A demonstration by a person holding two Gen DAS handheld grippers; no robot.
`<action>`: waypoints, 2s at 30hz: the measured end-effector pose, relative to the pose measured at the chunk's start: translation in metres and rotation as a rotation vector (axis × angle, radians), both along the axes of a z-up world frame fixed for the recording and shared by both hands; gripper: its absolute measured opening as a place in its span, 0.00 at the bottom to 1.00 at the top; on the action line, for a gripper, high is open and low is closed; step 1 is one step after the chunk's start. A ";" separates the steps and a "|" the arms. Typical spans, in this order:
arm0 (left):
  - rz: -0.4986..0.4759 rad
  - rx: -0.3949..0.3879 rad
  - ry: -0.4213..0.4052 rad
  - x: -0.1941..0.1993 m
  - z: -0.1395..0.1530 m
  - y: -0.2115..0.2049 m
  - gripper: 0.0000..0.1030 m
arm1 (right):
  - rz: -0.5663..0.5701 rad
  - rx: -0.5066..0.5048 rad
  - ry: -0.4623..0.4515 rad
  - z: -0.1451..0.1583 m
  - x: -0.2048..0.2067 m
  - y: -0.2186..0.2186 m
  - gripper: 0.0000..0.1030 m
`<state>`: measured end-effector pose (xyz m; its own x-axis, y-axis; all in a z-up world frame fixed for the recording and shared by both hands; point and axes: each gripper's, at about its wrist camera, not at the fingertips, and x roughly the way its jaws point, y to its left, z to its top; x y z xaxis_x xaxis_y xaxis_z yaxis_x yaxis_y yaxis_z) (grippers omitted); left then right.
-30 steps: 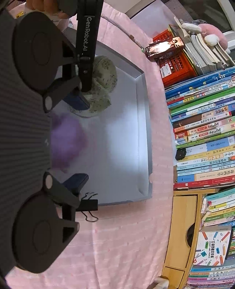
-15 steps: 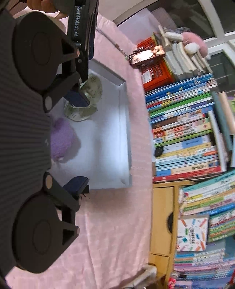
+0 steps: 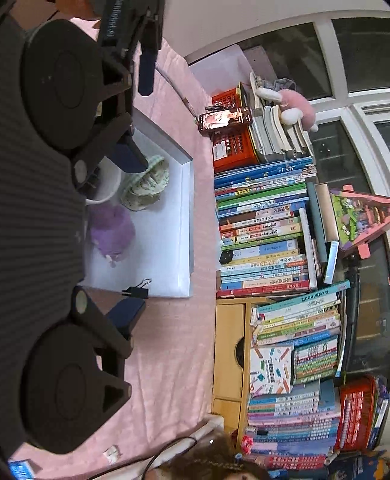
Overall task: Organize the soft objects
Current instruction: 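Open both tools to drop the cloth and sponge into the white tray, then grasp the navy floral pouch with the left tool while the right tool grasps the green scrunchie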
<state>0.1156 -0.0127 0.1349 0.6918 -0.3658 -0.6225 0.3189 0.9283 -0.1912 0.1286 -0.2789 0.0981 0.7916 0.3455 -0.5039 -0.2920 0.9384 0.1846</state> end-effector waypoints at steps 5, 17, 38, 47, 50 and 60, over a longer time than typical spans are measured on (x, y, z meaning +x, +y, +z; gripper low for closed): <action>-0.047 -0.015 -0.013 -0.032 -0.011 -0.007 0.85 | -0.020 0.005 0.010 -0.001 -0.016 -0.011 0.93; -0.132 -0.045 -0.037 -0.089 -0.041 -0.040 0.86 | -0.087 0.076 0.081 -0.035 -0.044 -0.041 0.93; -0.165 0.131 -0.244 -0.106 -0.131 -0.166 0.89 | 0.128 -0.075 0.235 -0.060 -0.008 -0.007 0.88; -0.132 0.118 -0.189 -0.085 -0.142 -0.183 0.89 | 0.135 -0.127 0.262 -0.071 0.008 -0.002 0.79; -0.122 0.116 -0.179 -0.079 -0.145 -0.186 0.87 | 0.146 -0.142 0.254 -0.073 0.007 0.000 0.78; -0.102 0.088 -0.174 -0.081 -0.147 -0.180 0.66 | 0.110 -0.123 0.247 -0.067 0.007 -0.003 0.57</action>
<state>0.0343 -0.1931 -0.0122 0.7540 -0.3887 -0.5296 0.4328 0.9004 -0.0447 0.1353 -0.2816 0.0311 0.6009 0.3471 -0.7200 -0.3535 0.9233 0.1501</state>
